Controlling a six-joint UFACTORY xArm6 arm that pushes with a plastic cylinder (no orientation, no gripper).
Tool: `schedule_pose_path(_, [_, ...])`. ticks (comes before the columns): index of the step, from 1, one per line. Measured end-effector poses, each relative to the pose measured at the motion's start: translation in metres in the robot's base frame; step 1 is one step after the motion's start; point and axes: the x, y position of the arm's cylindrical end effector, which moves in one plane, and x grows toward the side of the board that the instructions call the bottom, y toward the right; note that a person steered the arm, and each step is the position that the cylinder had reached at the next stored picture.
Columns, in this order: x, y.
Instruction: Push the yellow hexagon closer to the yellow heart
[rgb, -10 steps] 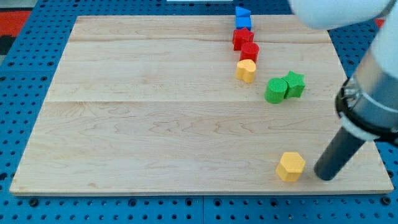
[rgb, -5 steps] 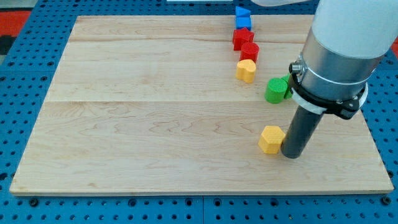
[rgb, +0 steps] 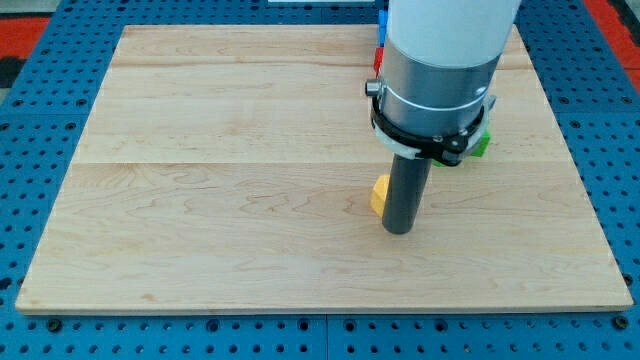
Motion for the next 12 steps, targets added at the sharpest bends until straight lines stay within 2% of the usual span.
schedule_pose_path(3, [-0.050, -0.003])
schedule_pose_path(5, [-0.027, -0.051])
schedule_pose_path(7, [-0.051, -0.067])
schedule_pose_path(12, [-0.091, -0.015])
